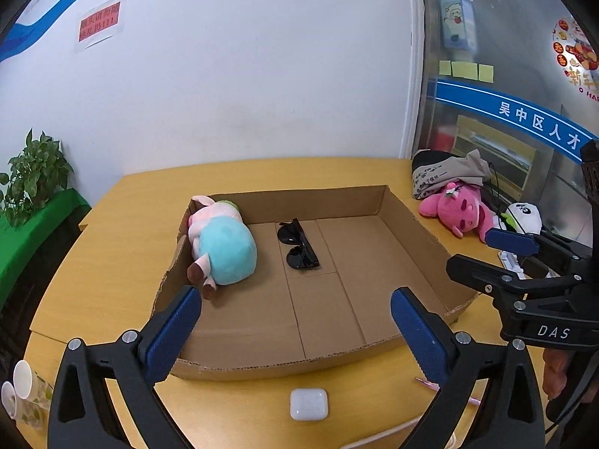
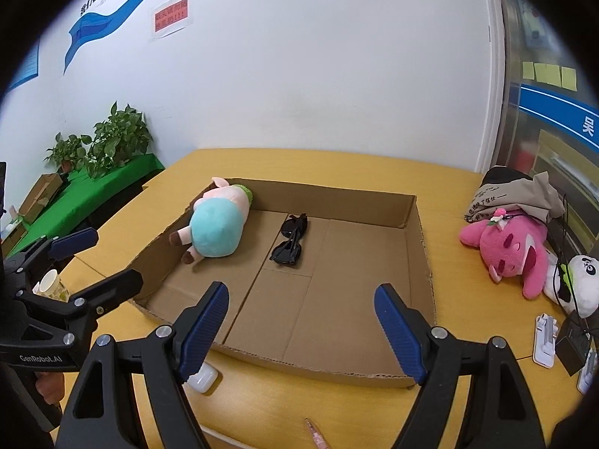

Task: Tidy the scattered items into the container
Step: 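Withdraw the right gripper from the box toward the pink pen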

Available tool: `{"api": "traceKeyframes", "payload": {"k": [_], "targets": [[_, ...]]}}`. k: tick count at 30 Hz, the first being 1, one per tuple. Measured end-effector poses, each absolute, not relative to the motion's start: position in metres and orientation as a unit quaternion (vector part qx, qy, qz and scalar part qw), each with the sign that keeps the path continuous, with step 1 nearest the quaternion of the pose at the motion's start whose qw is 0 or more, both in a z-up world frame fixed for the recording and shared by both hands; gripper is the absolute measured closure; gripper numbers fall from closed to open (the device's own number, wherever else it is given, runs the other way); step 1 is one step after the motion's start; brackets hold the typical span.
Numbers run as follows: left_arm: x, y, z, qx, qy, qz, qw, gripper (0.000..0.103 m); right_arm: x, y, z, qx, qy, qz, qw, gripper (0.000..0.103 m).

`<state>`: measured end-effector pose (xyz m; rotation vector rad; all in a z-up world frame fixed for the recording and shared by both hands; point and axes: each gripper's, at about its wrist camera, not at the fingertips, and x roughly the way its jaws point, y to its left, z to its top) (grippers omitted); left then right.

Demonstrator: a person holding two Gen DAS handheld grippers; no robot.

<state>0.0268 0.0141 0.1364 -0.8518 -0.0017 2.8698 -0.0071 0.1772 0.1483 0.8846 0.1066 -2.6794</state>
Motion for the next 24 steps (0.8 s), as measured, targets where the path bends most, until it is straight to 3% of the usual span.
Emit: {"api": "traceKeyframes", "payload": {"k": [24], "targets": [[0.048,0.026,0.138,-0.284,0.007,0.956,0.080,0.000,0.015,0.180,0.146,0.311,0.042,-0.935,0.165,0.023]]}}
